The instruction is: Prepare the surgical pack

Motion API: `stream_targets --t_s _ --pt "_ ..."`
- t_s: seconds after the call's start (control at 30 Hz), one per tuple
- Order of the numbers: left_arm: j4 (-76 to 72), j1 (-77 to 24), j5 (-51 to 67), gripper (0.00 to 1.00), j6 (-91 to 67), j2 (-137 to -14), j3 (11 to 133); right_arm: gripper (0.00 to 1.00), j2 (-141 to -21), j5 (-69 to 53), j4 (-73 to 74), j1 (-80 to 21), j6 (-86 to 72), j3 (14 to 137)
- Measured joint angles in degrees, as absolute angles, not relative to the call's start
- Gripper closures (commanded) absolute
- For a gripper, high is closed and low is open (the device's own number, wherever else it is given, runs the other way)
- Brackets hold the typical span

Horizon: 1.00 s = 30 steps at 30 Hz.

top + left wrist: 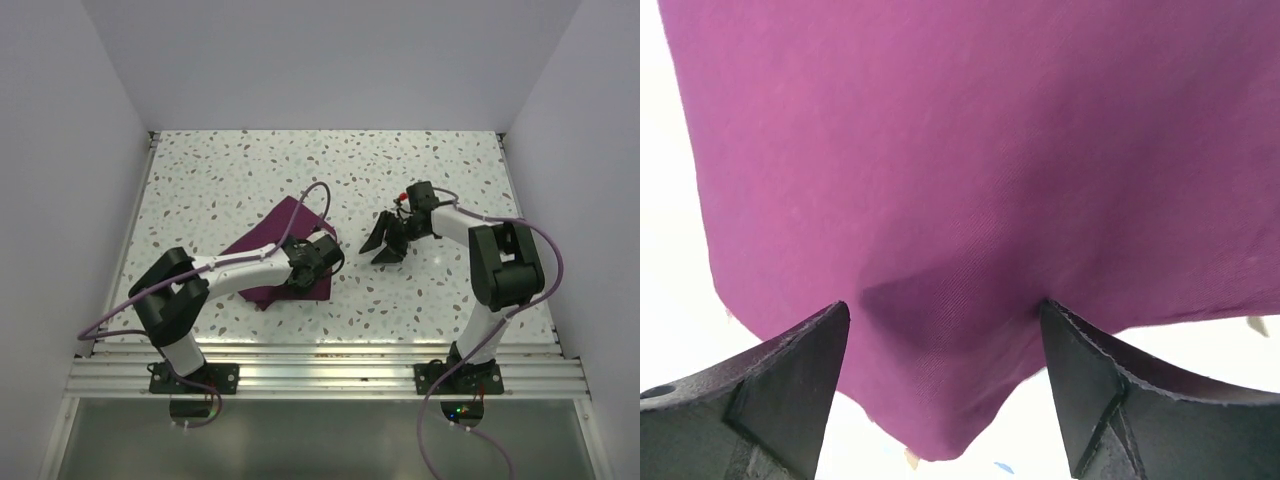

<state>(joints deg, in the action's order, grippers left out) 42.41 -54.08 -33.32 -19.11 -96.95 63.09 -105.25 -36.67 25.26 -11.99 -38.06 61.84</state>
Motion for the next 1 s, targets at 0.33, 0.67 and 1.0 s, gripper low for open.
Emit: stream_targets --t_s 0.33,0.67,1.0 --pt "46.02 -54.96 -37.69 0.27 -21.54 -96.66 63.0 0.47 -100.82 -37.01 25.08 -12.23 -37.69 56.47" --pt "45.91 -55.2 -38.15 0.48 -21.71 -96.36 62.92 0.47 -97.71 -37.04 24.67 -12.38 -37.21 55.68" --pt "45.39 -55.22 -38.17 0.81 -21.45 -96.97 62.89 0.47 -96.97 -37.04 24.25 -14.26 -37.71 53.1"
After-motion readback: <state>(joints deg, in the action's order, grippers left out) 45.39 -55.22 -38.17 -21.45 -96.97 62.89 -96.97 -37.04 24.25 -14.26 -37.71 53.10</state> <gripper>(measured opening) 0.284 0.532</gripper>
